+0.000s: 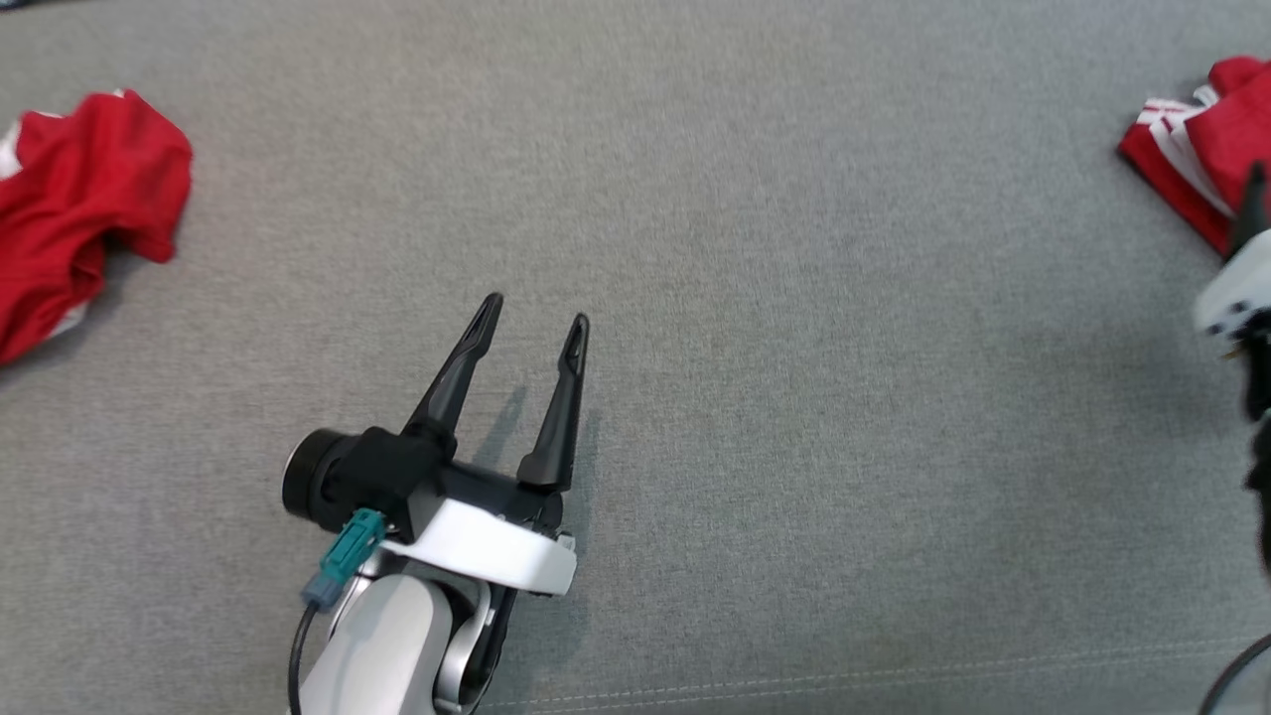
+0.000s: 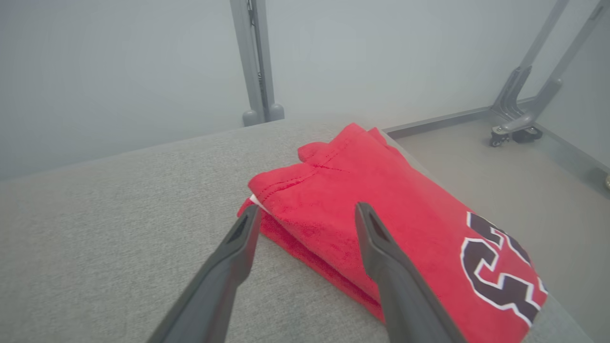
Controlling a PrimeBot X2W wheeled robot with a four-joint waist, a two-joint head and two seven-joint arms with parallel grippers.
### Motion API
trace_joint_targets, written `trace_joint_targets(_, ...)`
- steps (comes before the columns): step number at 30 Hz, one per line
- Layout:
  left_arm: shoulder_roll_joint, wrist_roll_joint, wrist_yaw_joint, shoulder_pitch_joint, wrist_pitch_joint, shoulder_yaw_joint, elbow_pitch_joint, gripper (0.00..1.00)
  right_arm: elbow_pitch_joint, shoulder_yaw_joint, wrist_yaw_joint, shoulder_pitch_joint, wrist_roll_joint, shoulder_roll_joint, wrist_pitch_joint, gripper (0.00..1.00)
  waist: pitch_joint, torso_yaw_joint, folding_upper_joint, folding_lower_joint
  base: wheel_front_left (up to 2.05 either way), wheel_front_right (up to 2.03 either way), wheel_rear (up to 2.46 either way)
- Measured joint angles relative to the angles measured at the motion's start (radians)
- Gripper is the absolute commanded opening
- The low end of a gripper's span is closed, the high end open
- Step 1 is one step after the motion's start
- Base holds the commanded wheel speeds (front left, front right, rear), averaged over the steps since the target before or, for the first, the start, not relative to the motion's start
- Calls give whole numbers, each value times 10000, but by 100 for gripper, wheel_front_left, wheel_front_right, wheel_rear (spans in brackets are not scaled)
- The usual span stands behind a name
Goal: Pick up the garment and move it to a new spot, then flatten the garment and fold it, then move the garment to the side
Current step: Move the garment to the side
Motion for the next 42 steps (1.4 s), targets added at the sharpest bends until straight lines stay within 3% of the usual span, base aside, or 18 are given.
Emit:
trace_joint_targets(7, -10, -493, 280, 848, 0, 462, 65, 100, -50, 1235, 2, 1064, 395, 1085, -552, 100, -1147, 353, 0, 0, 0, 0, 0)
trace_joint_targets(11, -10, -825, 301, 1476, 0, 769, 257, 100, -1772, 2644, 2, 2363, 1795, 1473, -637, 100, -1938, 661, 0, 0, 0, 0, 0)
trace_joint_targets(13, -6, -890, 282, 1738, 2, 955, 541, 100, -3195, 3808, 0, 3425, 2972, 1605, -640, 100, -2352, 827, 0, 0, 0, 0, 0)
trace_joint_targets(20, 25, -811, 15, 2229, 2, 1388, 598, 100, -6121, 5814, 0, 5823, 4792, 1237, -640, 100, -3171, 1031, 0, 0, 0, 0, 0)
trace_joint_targets(24, 17, -652, -79, 2556, 2, 1488, 456, 100, -7513, 6123, 0, 6858, 5235, 907, -640, 100, -3515, 1139, 0, -1, 0, 0, 0)
trace_joint_targets(33, 8, -105, -318, 3105, 2, 1833, 173, 100, -9935, 6383, 0, 8929, 5427, 951, -642, 100, -3811, 1217, 0, 0, 0, 0, 0)
trace_joint_targets(42, 4, 234, -422, 3587, 2, 1996, -88, 100, -10575, 6213, 0, 10125, 5348, 1243, -642, 100, -3981, 1177, 0, 0, 0, 0, 0)
